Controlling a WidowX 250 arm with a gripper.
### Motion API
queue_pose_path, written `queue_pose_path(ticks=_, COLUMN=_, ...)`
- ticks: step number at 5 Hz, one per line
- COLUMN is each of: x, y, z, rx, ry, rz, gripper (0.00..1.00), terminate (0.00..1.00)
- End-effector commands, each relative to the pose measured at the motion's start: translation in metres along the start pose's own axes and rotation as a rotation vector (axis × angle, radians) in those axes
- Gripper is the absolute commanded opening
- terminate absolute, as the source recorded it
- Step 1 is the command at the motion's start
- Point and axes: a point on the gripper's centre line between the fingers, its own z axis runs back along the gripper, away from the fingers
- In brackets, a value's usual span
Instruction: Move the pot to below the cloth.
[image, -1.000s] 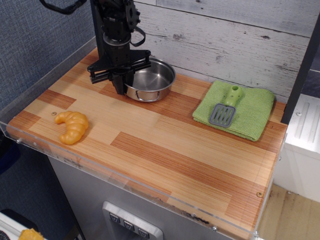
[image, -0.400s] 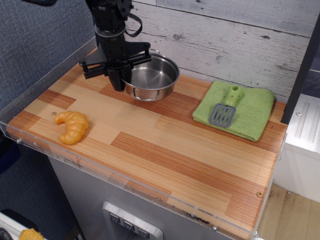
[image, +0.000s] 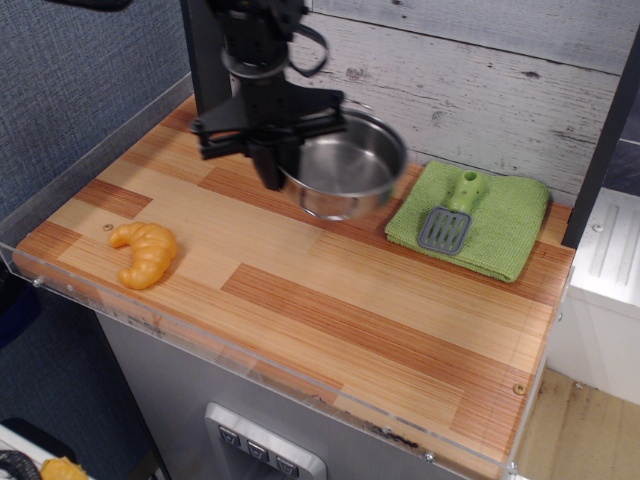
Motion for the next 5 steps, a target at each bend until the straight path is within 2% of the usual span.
queue_pose_path(ticks=1, x=-0.041, y=-0.036, z=0.016, rx=-0.054, ry=-0.017, rz=-0.135, gripper=0.0, terminate=0.0)
queue_pose_path(ticks=3, x=-0.076, y=-0.062, z=0.009, rx=-0.066, ry=0.009, rz=-0.251, gripper=0.0, terminate=0.0)
queue_pose_path(ticks=5, x=-0.096, y=-0.059, z=-0.003, rx=-0.053, ry=0.045, rz=-0.292, gripper=0.0, terminate=0.0)
